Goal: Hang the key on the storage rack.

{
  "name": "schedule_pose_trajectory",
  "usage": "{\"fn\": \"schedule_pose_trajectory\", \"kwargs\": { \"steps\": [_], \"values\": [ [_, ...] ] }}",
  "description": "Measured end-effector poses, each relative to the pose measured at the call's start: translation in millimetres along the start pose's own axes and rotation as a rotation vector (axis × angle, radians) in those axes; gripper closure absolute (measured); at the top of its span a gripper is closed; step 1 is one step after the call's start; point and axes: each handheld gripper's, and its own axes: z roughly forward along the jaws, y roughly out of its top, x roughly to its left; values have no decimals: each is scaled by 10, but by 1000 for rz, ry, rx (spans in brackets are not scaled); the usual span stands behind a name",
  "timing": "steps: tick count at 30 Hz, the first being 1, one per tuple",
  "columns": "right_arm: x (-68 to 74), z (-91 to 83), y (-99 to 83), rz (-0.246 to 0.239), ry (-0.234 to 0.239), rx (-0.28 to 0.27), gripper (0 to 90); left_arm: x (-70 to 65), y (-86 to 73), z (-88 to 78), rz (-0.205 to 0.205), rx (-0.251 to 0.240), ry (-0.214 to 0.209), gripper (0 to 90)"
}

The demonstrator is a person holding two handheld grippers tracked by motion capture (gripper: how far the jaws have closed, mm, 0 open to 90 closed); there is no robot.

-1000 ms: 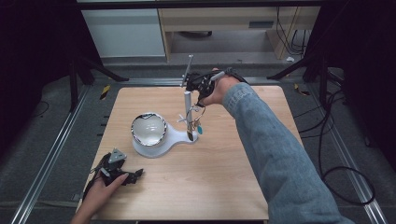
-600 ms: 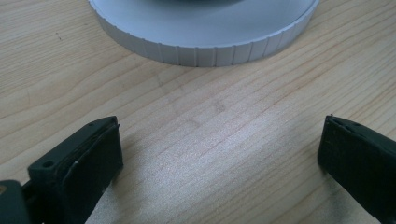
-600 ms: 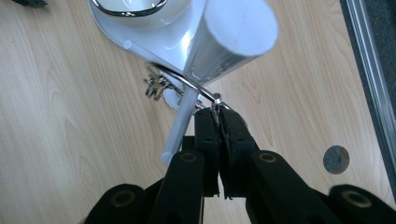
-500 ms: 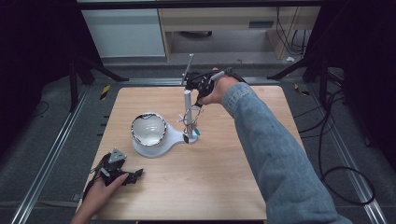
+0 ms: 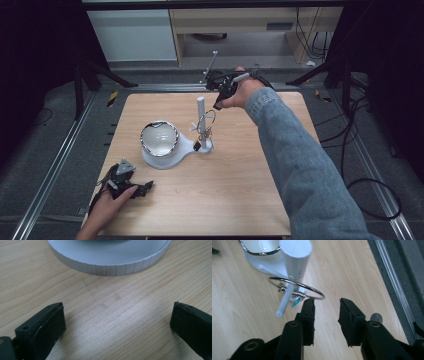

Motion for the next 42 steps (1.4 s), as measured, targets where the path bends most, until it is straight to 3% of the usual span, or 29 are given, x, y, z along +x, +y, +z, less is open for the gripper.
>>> {"fn": "schedule_pose_trajectory", "kwargs": {
  "steps": [9,10,12,16,18,20,21,22,24,34,38,42],
  "values": [
    [-98,-52,-167,67,-74,-50,348,0,0,0,0,0,0,0],
    [-98,-52,-167,67,-74,-50,348,0,0,0,0,0,0,0],
    [-118,-49,-246,110,-78,-94,244,0,0,0,0,0,0,0],
    [-136,-37,-341,135,-92,-120,163,0,0,0,0,0,0,0],
    [-158,-44,-457,171,-91,-171,98,0,0,0,0,0,0,0],
    [-162,-47,-501,176,-94,-192,88,0,0,0,0,0,0,0],
    [-159,-48,-601,183,-115,-237,73,0,0,0,0,0,0,0],
    [-159,-48,-601,183,-115,-237,73,0,0,0,0,0,0,0],
    [-163,-15,-759,209,-127,-272,70,-1,0,1,0,0,1,0],
    [-127,212,-1266,295,-183,-303,104,-1,-1,1,1,-1,0,0],
    [-121,319,-1461,311,-213,-303,99,0,-1,1,2,-1,0,0],
    [-102,396,-1603,324,-214,-311,99,0,-1,1,2,-1,0,0]
  ]
}}
